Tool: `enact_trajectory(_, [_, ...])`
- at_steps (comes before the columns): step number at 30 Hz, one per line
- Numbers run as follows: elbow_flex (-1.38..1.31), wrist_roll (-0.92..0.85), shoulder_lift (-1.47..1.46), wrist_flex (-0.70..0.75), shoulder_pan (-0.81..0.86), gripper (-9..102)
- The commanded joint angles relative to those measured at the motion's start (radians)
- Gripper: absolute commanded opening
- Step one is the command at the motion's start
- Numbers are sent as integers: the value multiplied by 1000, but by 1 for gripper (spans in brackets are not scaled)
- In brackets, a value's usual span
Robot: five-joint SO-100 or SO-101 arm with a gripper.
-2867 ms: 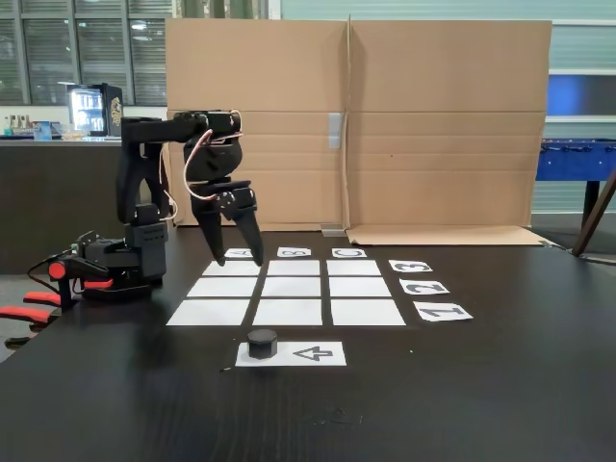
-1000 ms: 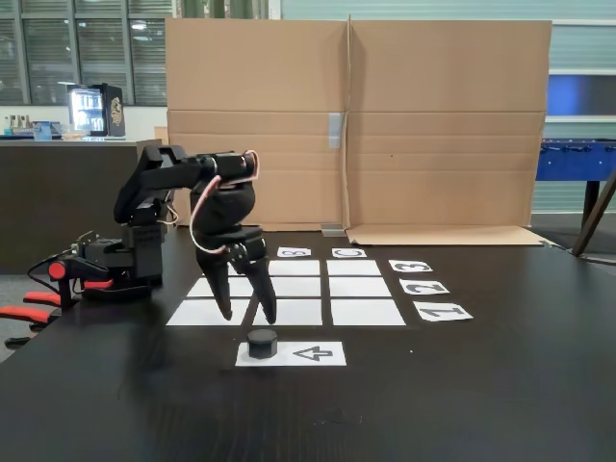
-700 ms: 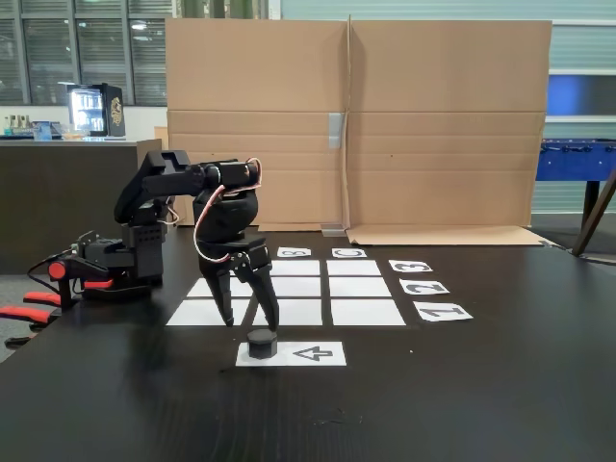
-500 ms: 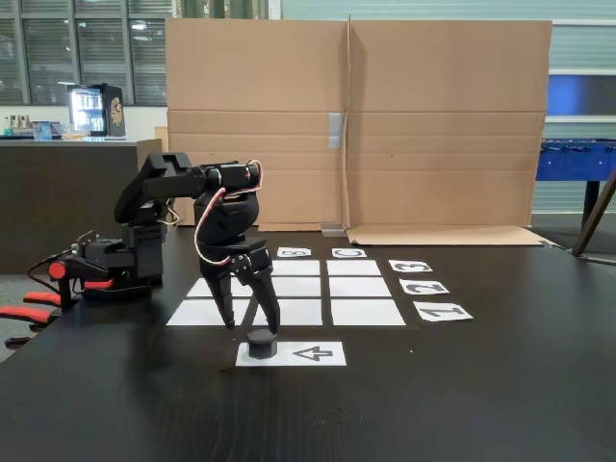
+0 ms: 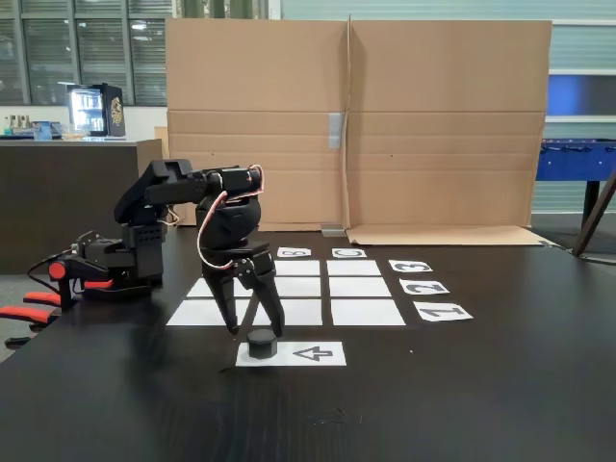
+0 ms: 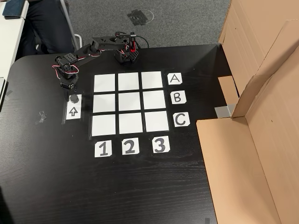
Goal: Pick up a new token and place it in the grid on square A1.
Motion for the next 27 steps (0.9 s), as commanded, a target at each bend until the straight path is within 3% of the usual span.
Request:
enact_trajectory(1, [-40,-9,3,5,-11,31])
enact_trajectory(27, [-112,-25,-89,5,-55,31])
